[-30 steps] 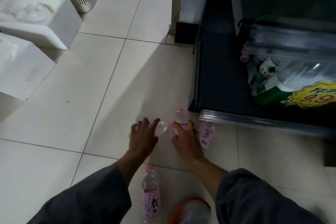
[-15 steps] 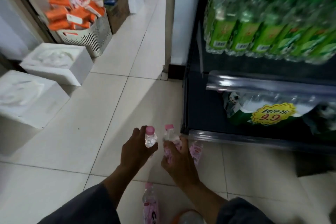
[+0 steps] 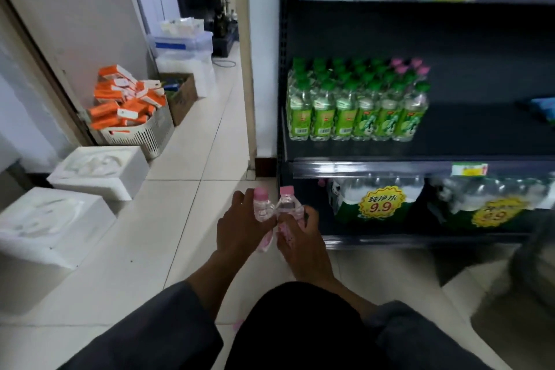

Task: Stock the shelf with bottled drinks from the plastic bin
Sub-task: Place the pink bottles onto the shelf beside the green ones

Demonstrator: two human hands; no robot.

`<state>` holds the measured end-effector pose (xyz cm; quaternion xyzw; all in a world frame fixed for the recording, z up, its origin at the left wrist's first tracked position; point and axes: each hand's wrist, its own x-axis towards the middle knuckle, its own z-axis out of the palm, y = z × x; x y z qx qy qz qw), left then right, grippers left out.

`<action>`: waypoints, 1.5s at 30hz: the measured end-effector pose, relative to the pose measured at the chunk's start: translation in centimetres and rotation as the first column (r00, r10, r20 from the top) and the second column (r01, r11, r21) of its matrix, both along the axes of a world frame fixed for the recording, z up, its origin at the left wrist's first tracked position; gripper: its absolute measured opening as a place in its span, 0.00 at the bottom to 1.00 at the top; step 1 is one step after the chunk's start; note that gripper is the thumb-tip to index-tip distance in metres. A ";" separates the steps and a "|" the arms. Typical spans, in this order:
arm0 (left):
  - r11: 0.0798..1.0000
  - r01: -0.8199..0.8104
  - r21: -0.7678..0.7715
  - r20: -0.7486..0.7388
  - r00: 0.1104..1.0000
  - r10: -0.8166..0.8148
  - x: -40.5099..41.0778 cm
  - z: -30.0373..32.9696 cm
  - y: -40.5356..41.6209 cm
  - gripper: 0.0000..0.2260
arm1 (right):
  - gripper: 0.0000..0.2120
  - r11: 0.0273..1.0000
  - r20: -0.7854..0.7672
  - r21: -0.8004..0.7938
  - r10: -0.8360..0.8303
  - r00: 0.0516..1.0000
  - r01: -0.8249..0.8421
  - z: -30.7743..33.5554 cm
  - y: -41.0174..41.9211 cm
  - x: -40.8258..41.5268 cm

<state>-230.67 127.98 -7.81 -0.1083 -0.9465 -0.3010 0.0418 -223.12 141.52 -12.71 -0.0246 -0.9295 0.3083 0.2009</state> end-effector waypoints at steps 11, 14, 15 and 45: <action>0.938 0.287 0.195 -0.288 0.931 -0.224 3.6 12.0 9.9 0.32 | 0.15 0.961 -0.251 0.004 -0.268 0.930 0.278 12.1 8.2 5.1; 0.927 0.357 0.115 -0.348 0.888 -0.299 4.5 14.1 13.7 0.34 | 0.24 0.936 -0.249 -0.024 -0.345 0.905 0.350 14.5 11.8 6.8; 0.925 0.369 0.092 -0.354 0.880 -0.316 4.8 14.8 15.1 0.36 | 0.28 0.931 -0.245 -0.048 -0.362 0.899 0.362 15.4 13.0 7.5; 0.869 0.482 -0.110 -0.363 0.795 -0.486 -4.0 17.3 42.8 0.27 | 0.37 0.847 -0.300 -0.346 -0.507 0.808 0.403 16.6 37.0 -0.1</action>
